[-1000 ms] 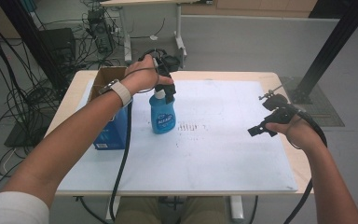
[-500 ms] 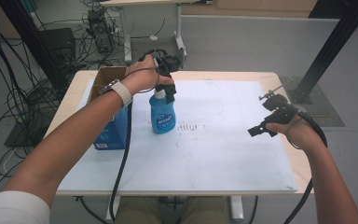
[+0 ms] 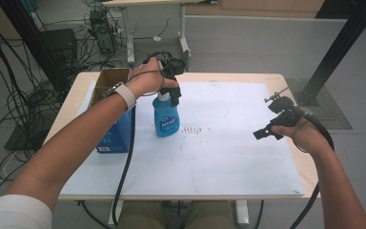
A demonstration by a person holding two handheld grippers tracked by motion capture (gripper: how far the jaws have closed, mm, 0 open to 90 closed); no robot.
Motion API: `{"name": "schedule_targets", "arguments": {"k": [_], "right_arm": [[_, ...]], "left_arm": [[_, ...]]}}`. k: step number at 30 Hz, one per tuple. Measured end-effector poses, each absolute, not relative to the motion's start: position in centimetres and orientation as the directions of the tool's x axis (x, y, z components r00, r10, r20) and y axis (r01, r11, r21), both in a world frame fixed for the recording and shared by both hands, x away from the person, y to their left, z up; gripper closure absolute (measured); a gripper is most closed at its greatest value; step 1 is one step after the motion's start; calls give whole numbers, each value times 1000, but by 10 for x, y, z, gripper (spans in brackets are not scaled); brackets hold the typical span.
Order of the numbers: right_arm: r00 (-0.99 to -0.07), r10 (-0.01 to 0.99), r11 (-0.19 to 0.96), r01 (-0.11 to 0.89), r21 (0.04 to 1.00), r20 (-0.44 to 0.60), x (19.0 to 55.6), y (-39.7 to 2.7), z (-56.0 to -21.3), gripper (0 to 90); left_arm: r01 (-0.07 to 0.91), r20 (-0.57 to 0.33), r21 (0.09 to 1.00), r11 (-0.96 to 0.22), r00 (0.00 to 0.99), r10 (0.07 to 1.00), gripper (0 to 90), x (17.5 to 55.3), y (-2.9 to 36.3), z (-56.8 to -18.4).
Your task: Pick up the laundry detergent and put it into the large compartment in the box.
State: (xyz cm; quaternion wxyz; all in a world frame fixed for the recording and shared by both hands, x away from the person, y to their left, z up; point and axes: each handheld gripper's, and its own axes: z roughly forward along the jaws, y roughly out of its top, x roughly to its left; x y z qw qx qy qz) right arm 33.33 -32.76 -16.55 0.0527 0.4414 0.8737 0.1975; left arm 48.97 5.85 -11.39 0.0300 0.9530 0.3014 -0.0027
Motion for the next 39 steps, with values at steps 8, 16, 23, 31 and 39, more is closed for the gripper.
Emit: {"name": "schedule_targets", "arguments": {"k": [8, 16, 23, 31, 39], "right_arm": [[-604, 792, 530, 752, 392, 86, 333, -328, -166, 115], [-606, 790, 532, 750, 393, 88, 333, -328, -168, 115], [-607, 789, 530, 750, 396, 93, 333, -329, -169, 115], [-604, 791, 527, 752, 396, 94, 331, -331, -170, 115], [-603, 792, 524, 752, 399, 97, 330, -332, -171, 115]], "left_arm": [[571, -21, 45, -820, 821, 570, 97, 490, 54, -118], [565, 4, 37, -825, 825, 565, 97, 489, 50, -126], [556, -1, 28, -831, 831, 556, 99, 490, 47, -135], [549, -4, 19, -836, 836, 549, 100, 492, 47, -141], [549, 8, 18, -835, 835, 549, 111, 491, 45, -145]]}}
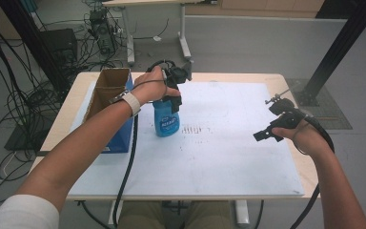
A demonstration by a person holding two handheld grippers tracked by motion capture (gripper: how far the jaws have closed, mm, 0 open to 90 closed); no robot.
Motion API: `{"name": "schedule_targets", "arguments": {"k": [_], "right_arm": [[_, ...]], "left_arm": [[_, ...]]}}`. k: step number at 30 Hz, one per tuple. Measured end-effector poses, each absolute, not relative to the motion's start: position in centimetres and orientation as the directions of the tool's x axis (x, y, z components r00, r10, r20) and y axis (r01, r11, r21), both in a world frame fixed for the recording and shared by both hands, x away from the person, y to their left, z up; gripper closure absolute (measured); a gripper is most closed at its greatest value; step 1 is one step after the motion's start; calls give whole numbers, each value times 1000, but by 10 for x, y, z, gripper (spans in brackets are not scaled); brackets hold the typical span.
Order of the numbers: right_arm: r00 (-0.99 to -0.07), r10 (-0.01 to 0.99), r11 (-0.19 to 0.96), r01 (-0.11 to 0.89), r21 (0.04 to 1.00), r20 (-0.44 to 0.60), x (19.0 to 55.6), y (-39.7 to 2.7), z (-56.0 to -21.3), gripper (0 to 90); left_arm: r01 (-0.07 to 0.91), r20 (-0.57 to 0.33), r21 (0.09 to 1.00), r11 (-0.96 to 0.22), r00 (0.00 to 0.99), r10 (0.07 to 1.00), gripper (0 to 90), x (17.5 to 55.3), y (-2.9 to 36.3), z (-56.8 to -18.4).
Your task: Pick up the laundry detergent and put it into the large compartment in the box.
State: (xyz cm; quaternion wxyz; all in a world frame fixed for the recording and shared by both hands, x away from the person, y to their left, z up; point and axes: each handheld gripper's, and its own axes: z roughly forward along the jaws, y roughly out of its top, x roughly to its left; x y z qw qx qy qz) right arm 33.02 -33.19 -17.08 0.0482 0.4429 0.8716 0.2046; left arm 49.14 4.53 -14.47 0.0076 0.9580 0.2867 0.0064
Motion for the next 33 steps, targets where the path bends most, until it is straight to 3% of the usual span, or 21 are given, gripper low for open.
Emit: {"name": "schedule_targets", "arguments": {"k": [33], "right_arm": [[-596, 797, 514, 756, 405, 102, 328, -334, -174, 115]], "left_arm": [[546, 23, 5, -838, 837, 546, 237, 489, 46, -161]]}}
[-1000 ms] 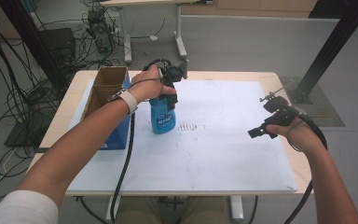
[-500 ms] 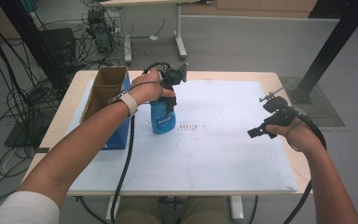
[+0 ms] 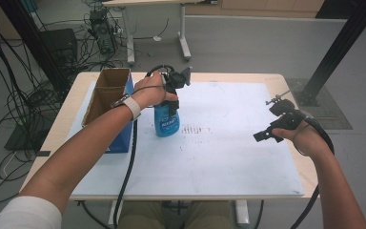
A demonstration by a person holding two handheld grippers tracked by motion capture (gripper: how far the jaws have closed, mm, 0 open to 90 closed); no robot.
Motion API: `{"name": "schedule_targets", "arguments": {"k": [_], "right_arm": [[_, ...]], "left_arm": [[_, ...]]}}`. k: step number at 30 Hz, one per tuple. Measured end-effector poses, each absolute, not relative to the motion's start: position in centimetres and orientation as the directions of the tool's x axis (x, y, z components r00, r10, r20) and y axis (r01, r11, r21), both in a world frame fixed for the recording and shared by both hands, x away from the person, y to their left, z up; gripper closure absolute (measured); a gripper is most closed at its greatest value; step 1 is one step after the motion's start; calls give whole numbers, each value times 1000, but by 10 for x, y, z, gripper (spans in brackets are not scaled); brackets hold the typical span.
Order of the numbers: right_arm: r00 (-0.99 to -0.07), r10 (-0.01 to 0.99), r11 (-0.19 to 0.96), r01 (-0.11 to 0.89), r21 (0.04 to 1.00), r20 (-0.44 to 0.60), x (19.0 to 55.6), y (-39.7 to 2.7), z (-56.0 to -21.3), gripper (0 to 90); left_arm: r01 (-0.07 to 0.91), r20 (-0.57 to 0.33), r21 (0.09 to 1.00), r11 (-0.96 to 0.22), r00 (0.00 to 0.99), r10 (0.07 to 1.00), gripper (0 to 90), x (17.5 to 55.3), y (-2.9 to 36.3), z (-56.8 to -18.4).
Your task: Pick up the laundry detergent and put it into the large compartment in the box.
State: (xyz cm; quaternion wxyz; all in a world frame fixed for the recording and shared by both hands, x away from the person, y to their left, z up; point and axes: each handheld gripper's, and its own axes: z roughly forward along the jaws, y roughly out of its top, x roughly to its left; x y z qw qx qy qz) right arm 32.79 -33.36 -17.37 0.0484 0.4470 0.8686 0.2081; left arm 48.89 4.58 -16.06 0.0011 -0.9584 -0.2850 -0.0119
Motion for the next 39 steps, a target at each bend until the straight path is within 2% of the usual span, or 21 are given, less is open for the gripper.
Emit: {"name": "schedule_targets", "arguments": {"k": [8, 19, 39], "right_arm": [[-597, 796, 515, 755, 406, 101, 327, -333, -173, 115], [-598, 795, 516, 753, 408, 99, 326, -333, -174, 116], [-594, 799, 514, 755, 407, 94, 323, -334, -172, 119]], "left_arm": [[549, 29, 9, -836, 835, 549, 263, 488, 46, -161], [548, 25, 14, -837, 836, 548, 370, 488, 47, -162], [554, 20, -6, -832, 832, 554, 380, 492, 44, -162]]}}
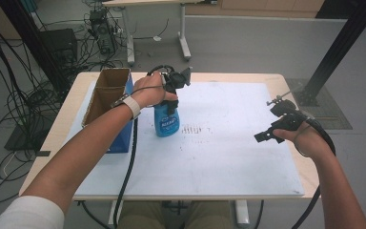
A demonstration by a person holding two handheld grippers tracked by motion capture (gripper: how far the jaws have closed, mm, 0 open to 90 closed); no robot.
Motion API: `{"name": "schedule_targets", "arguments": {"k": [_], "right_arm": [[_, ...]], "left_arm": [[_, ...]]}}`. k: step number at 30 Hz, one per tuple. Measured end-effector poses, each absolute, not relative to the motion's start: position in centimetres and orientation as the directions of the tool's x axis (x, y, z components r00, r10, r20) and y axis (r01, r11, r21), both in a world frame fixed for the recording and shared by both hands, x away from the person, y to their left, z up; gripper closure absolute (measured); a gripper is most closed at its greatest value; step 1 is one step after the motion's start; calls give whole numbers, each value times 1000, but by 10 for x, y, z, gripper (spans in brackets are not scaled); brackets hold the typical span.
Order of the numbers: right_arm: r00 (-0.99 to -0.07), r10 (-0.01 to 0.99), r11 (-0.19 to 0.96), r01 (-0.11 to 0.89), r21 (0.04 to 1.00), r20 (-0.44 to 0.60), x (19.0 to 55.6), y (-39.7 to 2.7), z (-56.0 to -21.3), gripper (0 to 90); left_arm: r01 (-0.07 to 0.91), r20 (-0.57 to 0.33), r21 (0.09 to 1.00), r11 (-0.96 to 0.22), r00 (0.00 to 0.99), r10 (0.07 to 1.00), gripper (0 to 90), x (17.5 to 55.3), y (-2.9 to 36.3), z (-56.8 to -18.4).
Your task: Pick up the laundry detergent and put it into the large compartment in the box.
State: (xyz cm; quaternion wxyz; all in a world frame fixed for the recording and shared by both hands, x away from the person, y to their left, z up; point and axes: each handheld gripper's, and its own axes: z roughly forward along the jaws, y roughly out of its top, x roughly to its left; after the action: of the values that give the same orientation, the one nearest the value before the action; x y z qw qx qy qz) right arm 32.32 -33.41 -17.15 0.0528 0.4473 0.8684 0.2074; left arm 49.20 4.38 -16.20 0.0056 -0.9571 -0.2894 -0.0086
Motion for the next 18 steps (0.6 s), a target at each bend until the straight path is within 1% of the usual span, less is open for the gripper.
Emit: {"name": "schedule_targets", "arguments": {"k": [18], "right_arm": [[-601, 794, 521, 749, 410, 91, 324, -332, -170, 119]], "left_arm": [[556, 19, -13, -831, 831, 555, 379, 493, 43, -162]]}}
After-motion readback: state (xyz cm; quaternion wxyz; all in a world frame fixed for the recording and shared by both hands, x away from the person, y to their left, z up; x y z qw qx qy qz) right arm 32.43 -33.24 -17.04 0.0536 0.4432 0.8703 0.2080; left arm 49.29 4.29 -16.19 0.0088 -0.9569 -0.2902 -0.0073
